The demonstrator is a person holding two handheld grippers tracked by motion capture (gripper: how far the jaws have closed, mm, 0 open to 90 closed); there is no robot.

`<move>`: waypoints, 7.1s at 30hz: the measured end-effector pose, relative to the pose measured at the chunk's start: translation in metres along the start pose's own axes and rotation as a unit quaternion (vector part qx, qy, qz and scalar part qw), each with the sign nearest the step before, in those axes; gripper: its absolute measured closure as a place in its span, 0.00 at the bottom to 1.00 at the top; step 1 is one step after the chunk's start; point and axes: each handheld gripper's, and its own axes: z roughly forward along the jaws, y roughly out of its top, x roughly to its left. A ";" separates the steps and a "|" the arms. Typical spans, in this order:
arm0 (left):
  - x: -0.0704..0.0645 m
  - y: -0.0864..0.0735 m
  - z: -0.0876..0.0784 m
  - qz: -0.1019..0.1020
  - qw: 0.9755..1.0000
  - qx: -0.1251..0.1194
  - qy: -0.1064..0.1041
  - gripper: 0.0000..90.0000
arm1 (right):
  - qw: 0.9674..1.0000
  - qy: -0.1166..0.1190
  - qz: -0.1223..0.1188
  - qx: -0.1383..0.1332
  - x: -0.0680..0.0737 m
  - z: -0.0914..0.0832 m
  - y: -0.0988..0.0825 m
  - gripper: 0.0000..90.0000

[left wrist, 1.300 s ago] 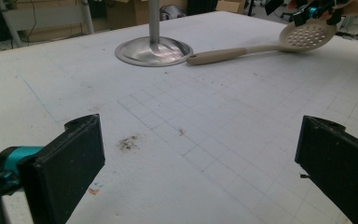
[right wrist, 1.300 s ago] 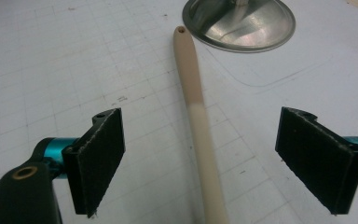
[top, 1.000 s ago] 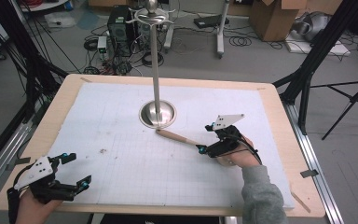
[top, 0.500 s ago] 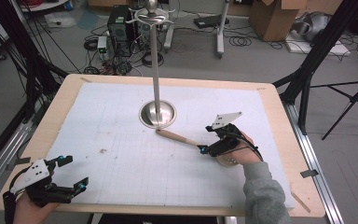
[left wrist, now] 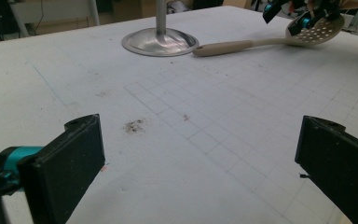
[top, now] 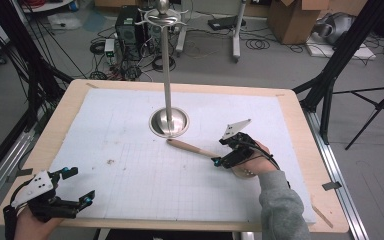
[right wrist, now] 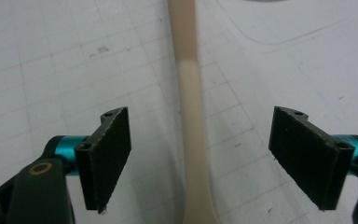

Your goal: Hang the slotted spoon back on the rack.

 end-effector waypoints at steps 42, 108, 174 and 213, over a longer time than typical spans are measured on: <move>0.002 -0.002 -0.001 -0.003 1.000 0.003 0.003 0.02 | 0.993 0.001 0.015 0.114 -0.001 0.015 0.004 0.77; 0.000 -0.001 -0.005 0.000 1.000 -0.003 0.006 0.02 | 0.997 0.013 0.014 -0.074 0.003 -0.037 0.014 0.87; 0.002 -0.005 -0.004 -0.009 1.000 -0.002 0.004 0.02 | 0.964 -0.102 0.084 -0.231 -0.014 -0.127 0.042 0.87; 0.003 -0.006 -0.004 -0.012 1.000 -0.005 0.004 0.02 | 0.948 -0.107 0.081 -0.288 0.000 -0.133 0.082 0.87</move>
